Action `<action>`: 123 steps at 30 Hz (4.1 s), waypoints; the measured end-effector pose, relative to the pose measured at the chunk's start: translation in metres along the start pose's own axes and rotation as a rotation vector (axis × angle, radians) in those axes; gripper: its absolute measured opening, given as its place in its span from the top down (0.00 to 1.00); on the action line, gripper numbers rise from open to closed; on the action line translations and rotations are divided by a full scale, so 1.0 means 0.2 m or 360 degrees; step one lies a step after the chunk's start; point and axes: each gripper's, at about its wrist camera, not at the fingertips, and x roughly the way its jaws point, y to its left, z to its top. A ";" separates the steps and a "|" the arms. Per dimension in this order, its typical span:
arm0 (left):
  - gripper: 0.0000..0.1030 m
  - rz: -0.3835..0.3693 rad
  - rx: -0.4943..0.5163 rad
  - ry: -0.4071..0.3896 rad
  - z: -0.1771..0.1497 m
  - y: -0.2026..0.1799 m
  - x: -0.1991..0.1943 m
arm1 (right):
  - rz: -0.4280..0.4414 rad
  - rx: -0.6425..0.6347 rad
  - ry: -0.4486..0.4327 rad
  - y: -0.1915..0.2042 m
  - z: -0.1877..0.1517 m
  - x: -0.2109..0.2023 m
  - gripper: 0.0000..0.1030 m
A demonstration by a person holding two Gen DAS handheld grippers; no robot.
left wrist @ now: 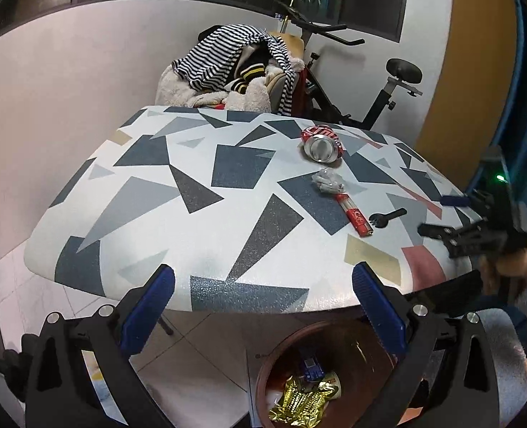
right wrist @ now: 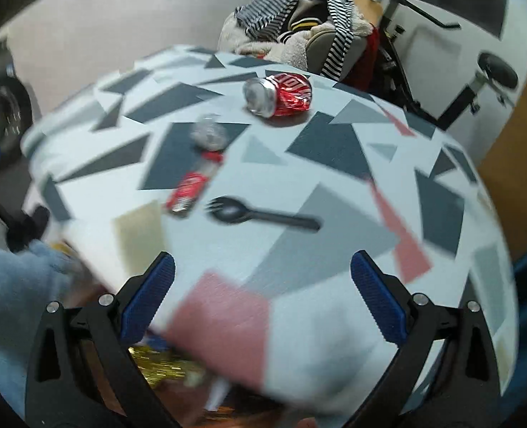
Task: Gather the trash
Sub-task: 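Grasp the black spoon with the right gripper while the left grasps the clear plastic wrap, then drop the spoon and plastic wrap into the brown bin, opening both grippers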
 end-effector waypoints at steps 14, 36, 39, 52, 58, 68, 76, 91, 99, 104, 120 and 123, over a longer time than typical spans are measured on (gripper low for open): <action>0.06 -0.0043 -0.0020 0.0034 0.03 0.05 0.14 | 0.0272 -0.0299 0.0253 -0.11 0.19 0.36 0.25; 0.15 -0.0096 -0.0112 0.0134 0.08 0.04 0.28 | 0.0282 0.0284 -0.0180 -0.18 0.15 0.20 0.87; 0.20 -0.0170 -0.0111 0.0164 0.13 -0.01 0.34 | 0.0236 0.0322 -0.0244 -0.21 0.13 0.18 0.87; 0.39 -0.0465 -0.0255 0.0320 0.50 -0.26 0.86 | 0.0240 0.0504 -0.0388 -0.30 0.07 0.09 0.87; 0.40 -0.0427 -0.0374 0.0419 0.58 -0.32 1.12 | 0.0243 0.0539 -0.0439 -0.31 0.04 0.01 0.87; 0.75 -0.0434 -0.0265 0.0405 0.55 -0.32 1.14 | 0.0261 0.0565 -0.0461 -0.29 0.00 -0.06 0.87; 0.76 -0.0478 -0.0138 0.0282 0.55 -0.30 0.88 | 0.0291 0.0558 -0.0476 -0.21 -0.02 -0.14 0.87; 0.76 -0.0558 0.0097 0.0213 0.15 -0.30 0.29 | 0.0369 0.0458 -0.0449 0.04 -0.14 -0.32 0.87; 0.76 -0.0570 0.0284 0.0302 -0.14 -0.36 0.13 | 0.0408 0.0399 -0.0420 0.17 -0.24 -0.39 0.87; 0.76 -0.0550 0.0320 0.0407 -0.30 -0.36 0.16 | 0.0425 0.0392 -0.0387 0.20 -0.28 -0.39 0.87; 0.45 -0.0462 0.0235 0.0456 -0.40 -0.30 0.19 | 0.0445 0.0387 -0.0314 0.25 -0.37 -0.36 0.87; 0.34 -0.0427 0.0166 0.0392 -0.37 -0.27 0.15 | 0.0466 0.0377 -0.0279 0.29 -0.39 -0.34 0.87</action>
